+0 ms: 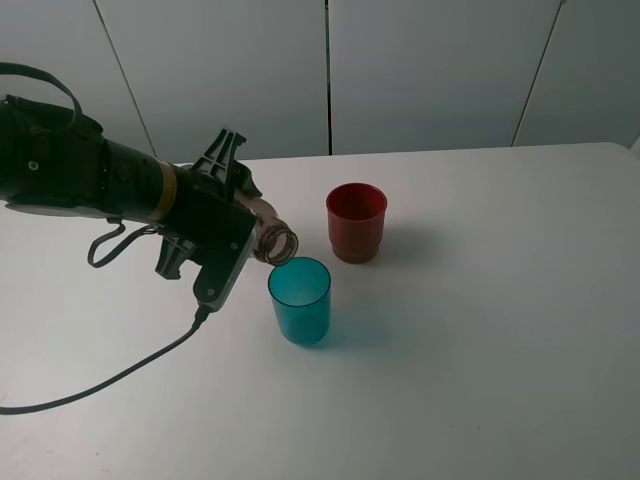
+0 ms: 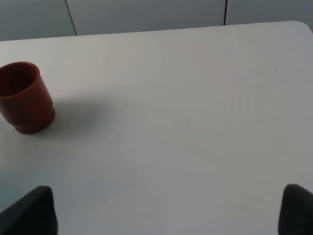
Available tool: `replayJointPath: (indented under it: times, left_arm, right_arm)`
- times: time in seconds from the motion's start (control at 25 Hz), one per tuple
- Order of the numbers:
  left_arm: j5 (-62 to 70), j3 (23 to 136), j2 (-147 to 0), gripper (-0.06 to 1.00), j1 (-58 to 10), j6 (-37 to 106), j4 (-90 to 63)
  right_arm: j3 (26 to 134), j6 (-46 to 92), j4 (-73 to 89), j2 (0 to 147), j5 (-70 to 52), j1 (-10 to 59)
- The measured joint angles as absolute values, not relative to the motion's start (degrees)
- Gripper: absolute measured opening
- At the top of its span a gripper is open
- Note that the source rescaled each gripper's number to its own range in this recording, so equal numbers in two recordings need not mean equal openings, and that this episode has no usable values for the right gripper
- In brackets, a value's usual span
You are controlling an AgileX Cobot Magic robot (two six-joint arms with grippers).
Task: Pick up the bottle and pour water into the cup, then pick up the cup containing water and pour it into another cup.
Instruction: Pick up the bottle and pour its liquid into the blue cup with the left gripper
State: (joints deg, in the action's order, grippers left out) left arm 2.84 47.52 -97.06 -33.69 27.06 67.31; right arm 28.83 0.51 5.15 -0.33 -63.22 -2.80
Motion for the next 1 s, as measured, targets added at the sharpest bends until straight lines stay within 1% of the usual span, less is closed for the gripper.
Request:
replayJointPath:
  times: [0.76, 1.0]
  left_arm:
    - [6.44, 49.78, -97.06, 0.01, -35.82, 27.41, 71.66]
    - [7.69, 49.78, -97.06, 0.01, -36.17, 29.95, 73.06]
  right_arm:
    - [28.83, 0.64, 5.15, -0.33, -63.22, -2.80]
    - [28.83, 0.64, 5.15, -0.33, -63.22, -2.80]
